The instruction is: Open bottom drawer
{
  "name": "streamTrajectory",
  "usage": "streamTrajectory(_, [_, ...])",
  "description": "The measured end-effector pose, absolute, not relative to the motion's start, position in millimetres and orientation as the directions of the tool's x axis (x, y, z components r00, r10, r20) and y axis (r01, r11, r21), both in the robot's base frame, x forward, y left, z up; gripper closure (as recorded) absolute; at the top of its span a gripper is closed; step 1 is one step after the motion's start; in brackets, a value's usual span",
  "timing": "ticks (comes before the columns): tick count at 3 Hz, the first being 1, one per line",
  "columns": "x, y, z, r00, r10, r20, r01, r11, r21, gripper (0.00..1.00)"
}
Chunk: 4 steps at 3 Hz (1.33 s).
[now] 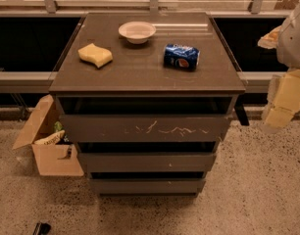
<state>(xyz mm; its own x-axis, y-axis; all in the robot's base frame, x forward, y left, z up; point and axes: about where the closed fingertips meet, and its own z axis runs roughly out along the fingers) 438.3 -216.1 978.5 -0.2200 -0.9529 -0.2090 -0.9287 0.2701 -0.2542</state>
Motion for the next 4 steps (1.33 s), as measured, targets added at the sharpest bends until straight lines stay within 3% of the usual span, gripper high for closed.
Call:
streamTrajectory(2, [432.3,-213.0,967.4,-0.157,-0.956,-0.247,-0.941,0.221,-0.256,0.00])
streamTrajectory(4, [414.2,-185.0,853.4,-0.027,-0.919,-0.392,-0.981,0.100,-0.168,0.00])
